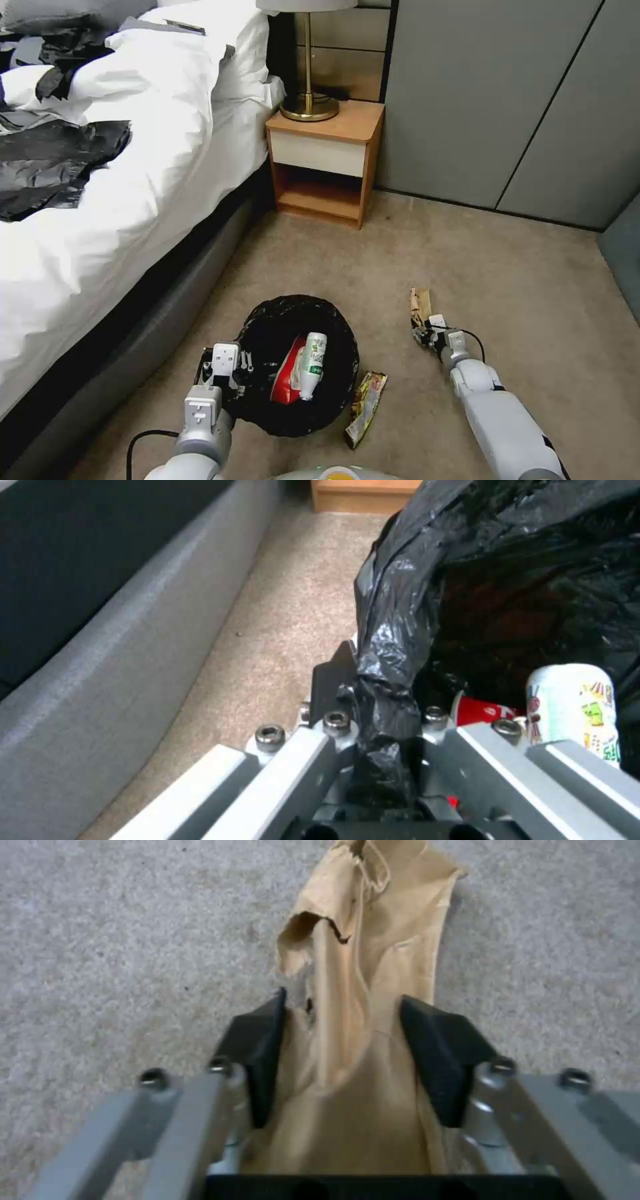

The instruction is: Pick up the trash bin, then pick up the garbage from the floor and place it into the trash bin.

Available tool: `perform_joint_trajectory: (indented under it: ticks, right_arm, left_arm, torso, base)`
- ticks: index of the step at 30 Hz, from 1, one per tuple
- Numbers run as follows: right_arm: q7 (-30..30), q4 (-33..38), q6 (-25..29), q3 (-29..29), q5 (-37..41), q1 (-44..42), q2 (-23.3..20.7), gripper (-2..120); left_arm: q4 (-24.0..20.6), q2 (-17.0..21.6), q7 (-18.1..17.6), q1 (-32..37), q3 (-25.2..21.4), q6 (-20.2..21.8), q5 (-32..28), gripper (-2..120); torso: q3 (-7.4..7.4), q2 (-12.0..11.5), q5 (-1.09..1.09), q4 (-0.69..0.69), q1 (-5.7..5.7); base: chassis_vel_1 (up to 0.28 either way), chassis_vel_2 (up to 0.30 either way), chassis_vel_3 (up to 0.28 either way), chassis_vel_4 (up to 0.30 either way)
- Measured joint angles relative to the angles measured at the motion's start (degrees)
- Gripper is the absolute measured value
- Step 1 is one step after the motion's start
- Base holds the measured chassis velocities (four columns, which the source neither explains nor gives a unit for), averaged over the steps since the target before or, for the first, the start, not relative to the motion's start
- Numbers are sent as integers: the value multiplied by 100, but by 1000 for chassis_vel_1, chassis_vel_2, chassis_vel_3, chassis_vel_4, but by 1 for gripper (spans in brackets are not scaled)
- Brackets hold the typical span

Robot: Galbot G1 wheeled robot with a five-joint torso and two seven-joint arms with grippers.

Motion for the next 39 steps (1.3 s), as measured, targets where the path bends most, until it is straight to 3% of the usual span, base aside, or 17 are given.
perform_joint_trajectory:
  ticks: [10, 23, 29, 32, 33, 35, 36, 38, 39]
  right_arm:
    - [-1, 16, 28, 3, 5, -46, -2, 1]
    - [-7, 257, 106, 41, 63, -183, -34, 0]
    - [14, 1310, 116, -30, 399, -498, -108, 0]
    - [-119, 2689, 322, -118, 848, -886, -190, 0]
    - [-119, 2689, 322, -118, 848, -886, -190, 0]
    - [-568, 3904, 688, -176, 1326, -1246, -238, 0]
    - [-568, 3904, 688, -176, 1326, -1246, -238, 0]
    - [-1064, 4861, 883, -244, 1689, -1542, -283, 0]
    - [-1064, 4861, 883, -244, 1689, -1542, -283, 0]
  left_arm:
    - [-20, 18, -5, 19, -2, 4, -25, 1]
    - [-61, 9, -5, 40, 12, 4, -13, 1]
    - [-62, 16, -6, 37, 24, 4, -13, 1]
    - [-51, 16, -6, 17, 49, -4, -14, 1]
    - [-51, 16, -6, 17, 49, -4, -14, 1]
    - [-18, 26, -4, 16, 74, -4, -27, 1]
    - [-18, 26, -4, 16, 74, -4, -27, 1]
    - [-7, 34, -4, 23, 89, -6, -26, 1]
    - [-7, 34, -4, 23, 89, -6, -26, 1]
  torso:
    - [0, 0, 0, 0, 0]
    - [0, 0, 0, -1, 0]
    - [0, 0, 0, 0, 0]
    - [0, 0, 0, -1, 0]
    - [0, 0, 0, -1, 0]
    - [0, 0, -3, 1, 0]
    - [0, 0, -3, 1, 0]
    - [0, 0, 2, 0, 0]
    - [0, 0, 2, 0, 0]
  base:
    - [0, 0, 0, 0]
    - [0, 0, 0, 0]
    - [0, 0, 0, 0]
    - [0, 0, 0, 0]
    - [0, 0, 0, 0]
    - [0, 0, 0, 0]
    - [0, 0, 0, 0]
    - [0, 0, 0, 0]
    - [0, 0, 0, 0]
